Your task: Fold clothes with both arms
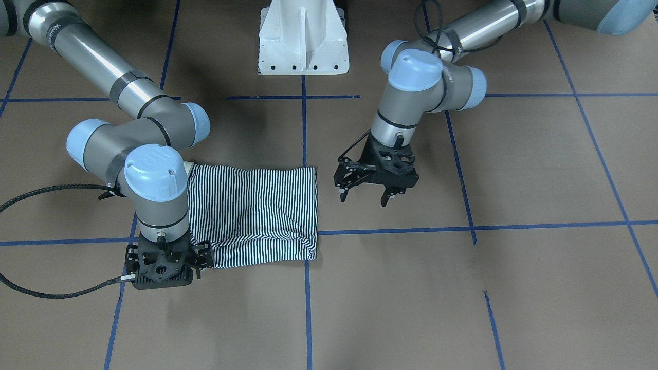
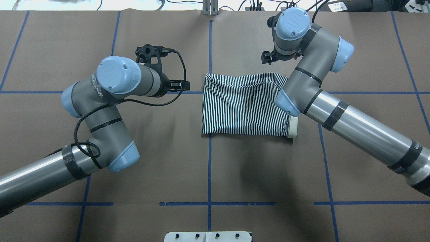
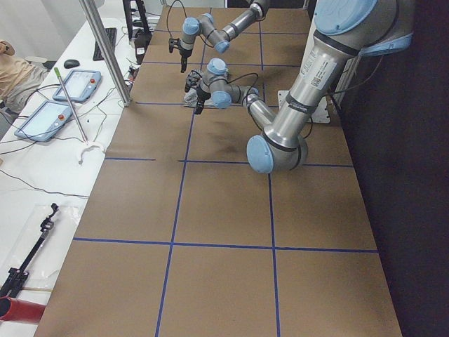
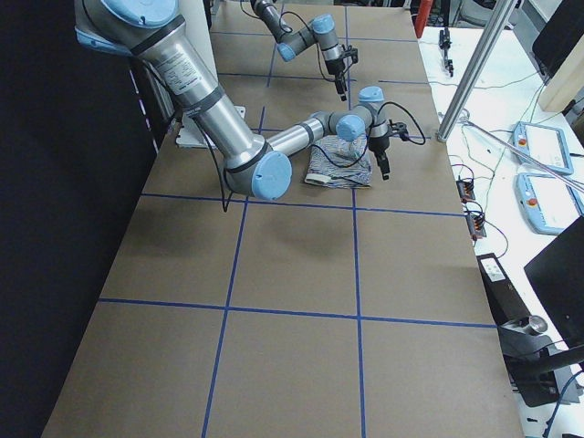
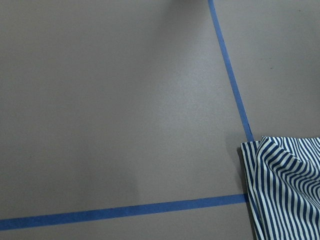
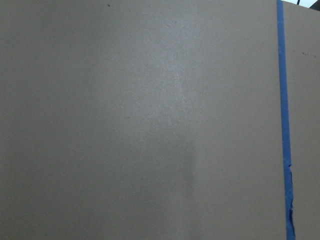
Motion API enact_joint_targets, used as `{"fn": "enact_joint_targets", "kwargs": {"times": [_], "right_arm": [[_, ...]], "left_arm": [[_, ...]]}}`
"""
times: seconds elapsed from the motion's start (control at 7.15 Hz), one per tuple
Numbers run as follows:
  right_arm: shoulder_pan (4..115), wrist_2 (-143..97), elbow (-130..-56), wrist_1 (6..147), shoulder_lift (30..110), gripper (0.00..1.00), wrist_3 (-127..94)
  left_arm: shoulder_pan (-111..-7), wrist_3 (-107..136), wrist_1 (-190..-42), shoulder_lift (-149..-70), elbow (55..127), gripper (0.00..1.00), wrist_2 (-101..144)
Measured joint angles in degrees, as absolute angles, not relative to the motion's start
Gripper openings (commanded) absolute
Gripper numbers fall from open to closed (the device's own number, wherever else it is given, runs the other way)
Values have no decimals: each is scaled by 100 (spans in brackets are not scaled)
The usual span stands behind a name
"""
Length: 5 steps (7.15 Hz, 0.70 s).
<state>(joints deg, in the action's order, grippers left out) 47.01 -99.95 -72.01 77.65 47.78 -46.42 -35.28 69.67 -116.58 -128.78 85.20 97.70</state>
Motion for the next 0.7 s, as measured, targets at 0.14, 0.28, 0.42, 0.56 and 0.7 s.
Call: {"fn": "enact_joint_targets", "kwargs": {"times": [0.14,0.28,0.42,0.56,0.7], "right_arm": [[4733,-10099,-7362,7767,4851,100,-4642],[4759,-10141,-7459,7769,4914,100,-4637],[4774,-10159,-7523,7769,4968,100,-4632],[4783,-10165,-7595,7769,5036,100,-4629],[4792,-10168,-7661,7769,5102,100,-4623]], "left_arm": [[-3436,7245,-11577,-13316,8032,100,9746],[-3334,7466,-11542,-13690,7584,100,9680],[-3211,7639,-11527,-13956,7261,100,9583],[-3119,7770,-11519,-14203,6961,100,9527],[-3058,7859,-11520,-14450,6631,100,9504]]}}
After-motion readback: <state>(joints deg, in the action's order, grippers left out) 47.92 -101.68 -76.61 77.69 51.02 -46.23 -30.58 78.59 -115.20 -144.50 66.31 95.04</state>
